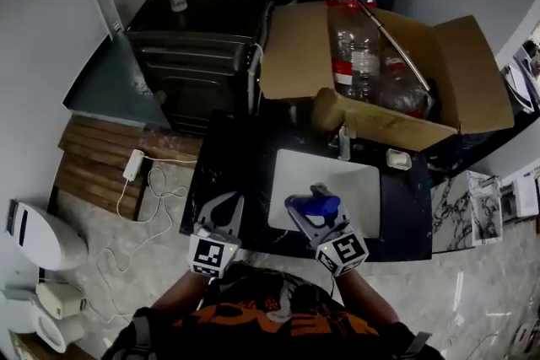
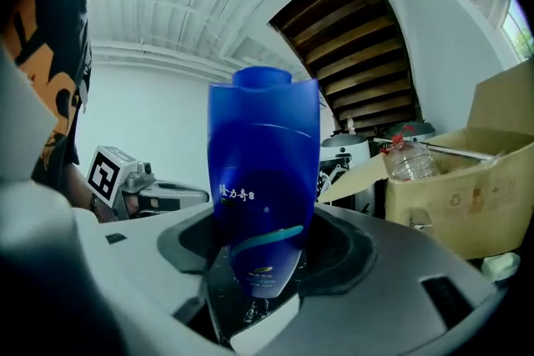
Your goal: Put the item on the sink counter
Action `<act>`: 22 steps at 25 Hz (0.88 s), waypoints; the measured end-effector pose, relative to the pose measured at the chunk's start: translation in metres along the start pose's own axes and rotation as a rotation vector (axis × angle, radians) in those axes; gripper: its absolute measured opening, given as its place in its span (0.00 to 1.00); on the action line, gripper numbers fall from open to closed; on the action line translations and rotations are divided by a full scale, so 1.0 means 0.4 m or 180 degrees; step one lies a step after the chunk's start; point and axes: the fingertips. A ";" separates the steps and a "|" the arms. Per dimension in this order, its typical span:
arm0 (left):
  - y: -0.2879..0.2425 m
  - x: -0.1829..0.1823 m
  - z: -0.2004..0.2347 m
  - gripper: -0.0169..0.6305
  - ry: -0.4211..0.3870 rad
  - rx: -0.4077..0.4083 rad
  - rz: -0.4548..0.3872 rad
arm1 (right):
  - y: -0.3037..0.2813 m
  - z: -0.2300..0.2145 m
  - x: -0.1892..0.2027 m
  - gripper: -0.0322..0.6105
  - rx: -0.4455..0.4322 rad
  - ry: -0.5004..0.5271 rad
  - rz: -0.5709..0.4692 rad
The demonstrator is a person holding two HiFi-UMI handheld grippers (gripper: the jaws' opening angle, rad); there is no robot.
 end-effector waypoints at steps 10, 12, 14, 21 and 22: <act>-0.090 0.198 0.167 0.05 0.0172 0.0065 0.0377 | -0.291 -0.052 0.175 0.50 0.0069 0.0023 0.0537; -0.113 0.204 0.188 0.05 0.0180 0.0096 0.0371 | -0.330 -0.064 0.198 0.50 0.0090 0.0029 0.0587; -0.138 0.208 0.206 0.05 0.0170 0.0122 0.0364 | -0.370 -0.077 0.220 0.50 0.0111 0.0047 0.0641; -0.182 0.245 0.210 0.05 0.0204 0.0237 0.0428 | -0.448 -0.095 0.296 0.50 0.0141 0.0069 0.0847; -0.185 0.242 0.209 0.05 0.0213 0.0249 0.0415 | -0.453 -0.098 0.305 0.50 0.0144 0.0076 0.0872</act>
Point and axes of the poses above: the fingertips, and each gripper's own axes: y backward along the fingers, z to its left, x out of its underside, and after that the axes turned 8 degrees about -y, right-handed
